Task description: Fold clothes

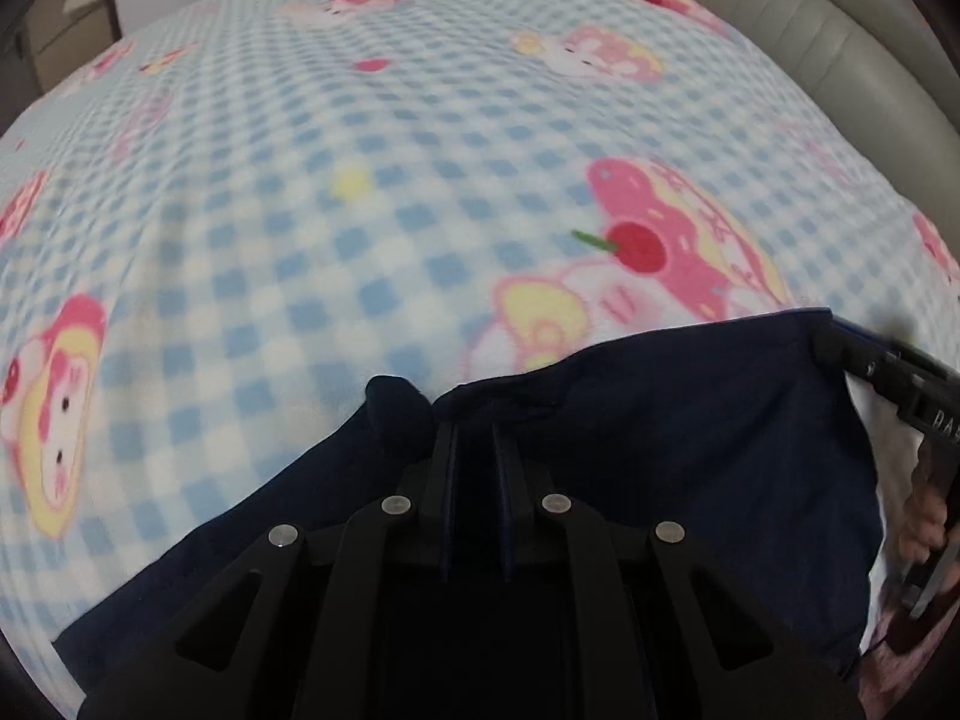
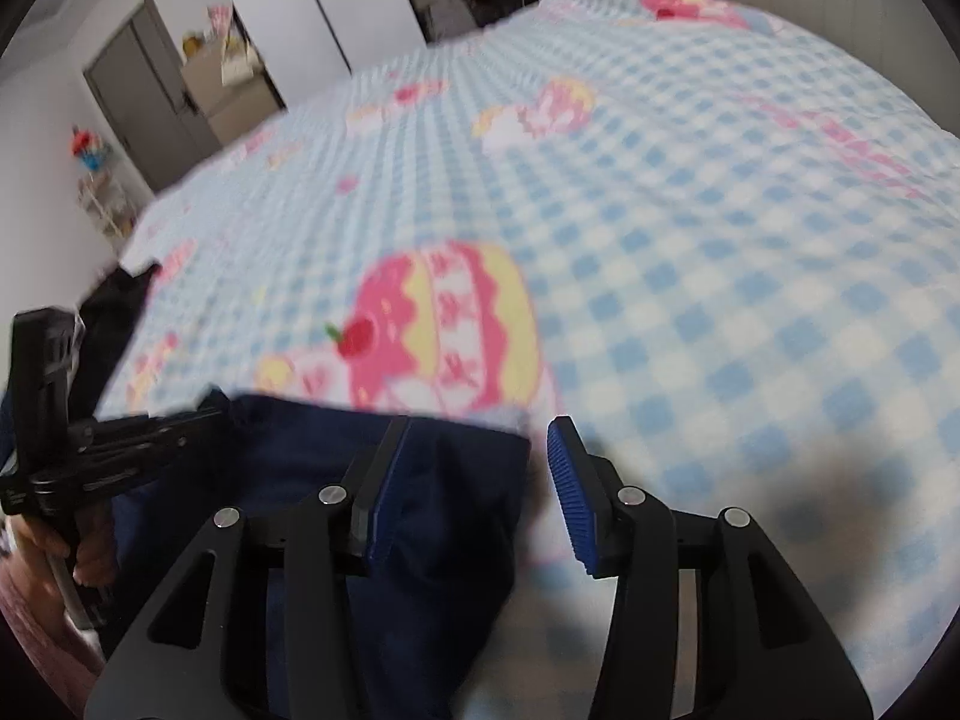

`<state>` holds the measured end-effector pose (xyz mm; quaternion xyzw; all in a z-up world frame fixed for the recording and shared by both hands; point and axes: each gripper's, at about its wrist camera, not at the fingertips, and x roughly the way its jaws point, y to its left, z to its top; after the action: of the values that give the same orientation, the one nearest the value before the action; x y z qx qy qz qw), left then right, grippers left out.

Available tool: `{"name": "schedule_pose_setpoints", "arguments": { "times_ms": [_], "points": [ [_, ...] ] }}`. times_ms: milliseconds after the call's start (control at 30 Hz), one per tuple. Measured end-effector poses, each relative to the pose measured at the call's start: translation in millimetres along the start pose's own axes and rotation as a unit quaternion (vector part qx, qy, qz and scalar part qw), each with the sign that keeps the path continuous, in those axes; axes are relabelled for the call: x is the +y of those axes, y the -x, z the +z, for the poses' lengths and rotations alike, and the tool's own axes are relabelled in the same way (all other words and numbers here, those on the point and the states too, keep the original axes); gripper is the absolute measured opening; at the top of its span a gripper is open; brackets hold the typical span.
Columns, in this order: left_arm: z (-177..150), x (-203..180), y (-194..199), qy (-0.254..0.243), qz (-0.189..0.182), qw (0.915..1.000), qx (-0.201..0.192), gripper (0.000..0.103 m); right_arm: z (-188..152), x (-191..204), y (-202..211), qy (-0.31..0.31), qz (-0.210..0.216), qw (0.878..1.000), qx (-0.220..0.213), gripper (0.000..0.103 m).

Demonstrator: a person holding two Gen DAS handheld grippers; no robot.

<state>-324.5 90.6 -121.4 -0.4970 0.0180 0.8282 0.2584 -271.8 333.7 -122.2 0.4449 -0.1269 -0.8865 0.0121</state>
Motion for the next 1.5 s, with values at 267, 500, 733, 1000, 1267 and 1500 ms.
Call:
{"name": "schedule_pose_setpoints", "arguments": {
  "times_ms": [267, 500, 733, 1000, 1267, 1500],
  "points": [
    [-65.1, 13.9, 84.3, 0.075, -0.017, 0.9954, -0.057, 0.033, -7.1, 13.9, 33.8, 0.007, 0.043, 0.999, -0.012, 0.047],
    [-165.5, 24.9, 123.8, 0.121, 0.009, 0.9913, -0.05, 0.032, -79.5, 58.3, 63.2, 0.058, 0.068, 0.996, 0.023, 0.047],
    [-229.0, 40.2, 132.9, 0.154, 0.037, 0.9872, -0.022, 0.032, -132.0, 69.3, 83.4, 0.062, 0.066, 0.995, 0.03, 0.047],
    [-249.7, 56.1, 168.7, 0.194, 0.048, 0.9779, -0.061, 0.03, -159.8, 46.8, 91.6, 0.046, 0.039, 0.997, 0.042, 0.047],
    [-273.2, 58.2, 153.5, 0.219, 0.031, 0.9734, -0.06, 0.032, -180.9, 42.8, 90.4, 0.044, 0.03, 0.998, 0.042, 0.055],
    [-281.9, 57.9, 155.4, 0.222, 0.061, 0.9712, -0.06, 0.03, -185.8, 35.8, 99.2, 0.03, 0.026, 0.999, 0.03, 0.055]
  ]
}}
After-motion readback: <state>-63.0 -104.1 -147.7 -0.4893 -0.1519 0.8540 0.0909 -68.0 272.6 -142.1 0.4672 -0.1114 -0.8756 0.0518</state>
